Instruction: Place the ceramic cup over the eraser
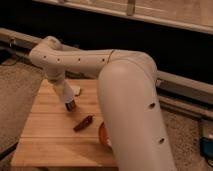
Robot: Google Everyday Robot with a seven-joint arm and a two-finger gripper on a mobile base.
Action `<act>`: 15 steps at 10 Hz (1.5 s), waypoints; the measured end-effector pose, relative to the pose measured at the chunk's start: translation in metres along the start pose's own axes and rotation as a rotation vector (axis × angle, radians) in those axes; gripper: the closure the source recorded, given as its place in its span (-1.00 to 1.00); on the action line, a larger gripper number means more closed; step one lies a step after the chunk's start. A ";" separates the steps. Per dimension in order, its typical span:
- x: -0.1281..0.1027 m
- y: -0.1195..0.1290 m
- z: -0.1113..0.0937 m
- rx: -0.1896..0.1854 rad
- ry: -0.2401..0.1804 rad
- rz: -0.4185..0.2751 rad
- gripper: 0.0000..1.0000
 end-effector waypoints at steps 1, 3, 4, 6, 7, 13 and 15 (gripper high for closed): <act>-0.003 -0.003 0.007 0.017 -0.007 -0.002 0.37; -0.006 -0.011 0.018 0.047 -0.007 -0.001 -0.03; -0.005 -0.016 0.024 0.055 -0.005 -0.005 -0.22; -0.002 -0.027 0.035 0.073 0.007 -0.005 -0.56; -0.002 -0.031 0.040 0.077 0.015 -0.005 -0.60; -0.003 -0.038 0.051 0.076 0.035 -0.001 -0.60; -0.002 -0.039 0.051 0.078 0.036 -0.002 -0.60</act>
